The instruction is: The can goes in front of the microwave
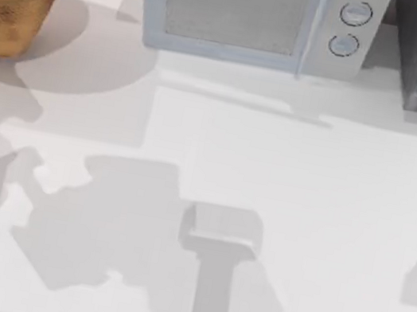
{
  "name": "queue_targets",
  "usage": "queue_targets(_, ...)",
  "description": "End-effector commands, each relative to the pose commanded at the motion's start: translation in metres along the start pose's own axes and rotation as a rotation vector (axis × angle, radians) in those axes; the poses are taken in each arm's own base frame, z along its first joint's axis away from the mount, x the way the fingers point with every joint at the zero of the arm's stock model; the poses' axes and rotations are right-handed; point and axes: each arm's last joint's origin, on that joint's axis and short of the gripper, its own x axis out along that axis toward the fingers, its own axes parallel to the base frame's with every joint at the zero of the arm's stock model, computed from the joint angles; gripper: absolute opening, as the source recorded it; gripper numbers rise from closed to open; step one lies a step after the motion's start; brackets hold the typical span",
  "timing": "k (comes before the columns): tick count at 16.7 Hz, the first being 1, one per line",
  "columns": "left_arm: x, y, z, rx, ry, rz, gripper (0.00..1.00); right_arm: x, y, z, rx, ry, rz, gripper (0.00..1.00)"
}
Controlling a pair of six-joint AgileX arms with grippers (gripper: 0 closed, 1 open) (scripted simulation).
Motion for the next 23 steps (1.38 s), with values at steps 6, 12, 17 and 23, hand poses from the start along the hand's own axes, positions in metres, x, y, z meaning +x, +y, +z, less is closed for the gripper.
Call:
queue_targets(6, 0.04, 0.003, 0.0, -0.004, -0.004, 0.005, 1.0, 0.0, 0.0, 0.0, 0.0, 0.0, 0.0, 1.0)
queue_targets(12, 0.06, 0.001, -0.001, -0.004, 0.001, -0.002, 1.0, 0.0, 0.0, 0.0, 0.0, 0.0, 0.0, 1.0)
queue_targets(17, 0.06, 0.001, -0.001, -0.004, 0.001, -0.002, 0.7, 0.0, 0.0, 0.0, 0.0, 0.0, 0.0, 1.0)
queue_targets(23, 0.06, 0.001, -0.001, -0.004, 0.001, -0.002, 0.25, 0.0, 0.0, 0.0, 0.0, 0.0, 0.0, 1.0)
